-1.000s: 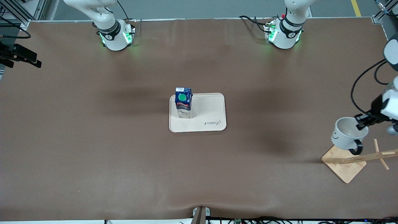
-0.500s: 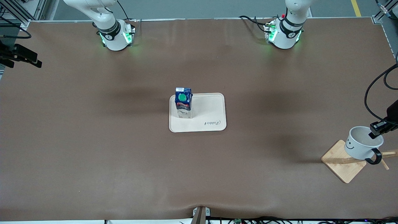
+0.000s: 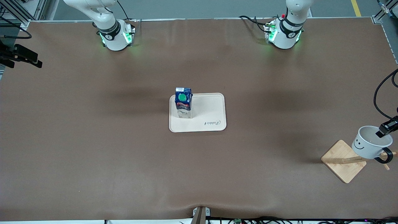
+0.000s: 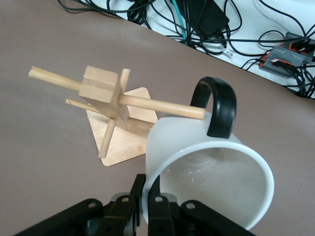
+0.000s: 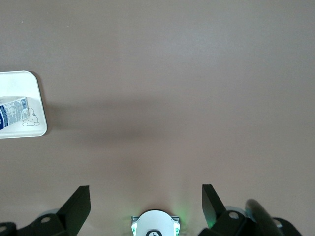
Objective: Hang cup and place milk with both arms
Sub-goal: 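Hang the mug handle on the stand peg with the left gripper, then release the mug with the left gripper while the right gripper reaches the milk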
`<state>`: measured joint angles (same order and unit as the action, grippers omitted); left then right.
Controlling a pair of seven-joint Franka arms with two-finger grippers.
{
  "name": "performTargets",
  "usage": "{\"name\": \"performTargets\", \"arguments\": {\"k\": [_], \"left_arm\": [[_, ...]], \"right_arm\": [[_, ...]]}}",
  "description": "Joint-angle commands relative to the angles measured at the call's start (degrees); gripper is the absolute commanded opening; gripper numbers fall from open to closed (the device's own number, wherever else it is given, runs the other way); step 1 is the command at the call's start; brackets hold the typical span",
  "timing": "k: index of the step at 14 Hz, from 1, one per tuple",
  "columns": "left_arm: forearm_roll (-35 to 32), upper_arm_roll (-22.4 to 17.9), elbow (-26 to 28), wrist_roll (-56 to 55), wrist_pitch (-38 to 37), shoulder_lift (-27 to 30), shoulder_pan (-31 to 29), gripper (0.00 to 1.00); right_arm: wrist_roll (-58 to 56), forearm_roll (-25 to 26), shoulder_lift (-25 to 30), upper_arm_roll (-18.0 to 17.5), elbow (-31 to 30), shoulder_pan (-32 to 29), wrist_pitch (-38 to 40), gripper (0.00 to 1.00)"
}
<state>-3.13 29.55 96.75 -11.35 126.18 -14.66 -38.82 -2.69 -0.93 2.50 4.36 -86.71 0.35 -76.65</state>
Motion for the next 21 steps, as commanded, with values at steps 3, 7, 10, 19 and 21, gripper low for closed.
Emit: {"name": "performTargets", "arguments": {"k": [3,7,10,19,21], "left_arm": [[1.19,0.51,0.19,0.80,0.20,-1.25,-1.96,0.00],[0.93,0.51,-0.24,0.71,0.03,-2.22,-1.70,0.65],[0.05,0.94,-0.77,0.54,0.03,-2.13,-1.43,1.00],[-0.04,2.35,-5.87,-0.17,-16.74,2.87,4.89,1.00],[-0.04,3.23,-7.18,0.18,-22.18,5.24,5.16,1.00]], "right_arm": [[-0.30,0.14,-0.91,-0.14,1.19,-0.08,0.45,1.00],[-0.39,0.14,-2.14,-0.14,1.01,0.00,0.54,1.00],[-0.56,0.14,-7.15,-0.22,1.10,0.00,1.33,1.00],[13.47,-5.04,-8.38,-0.31,0.31,11.06,0.28,1.00],[19.80,-5.13,-9.52,-0.31,-0.13,14.93,-2.17,1.00]]}}
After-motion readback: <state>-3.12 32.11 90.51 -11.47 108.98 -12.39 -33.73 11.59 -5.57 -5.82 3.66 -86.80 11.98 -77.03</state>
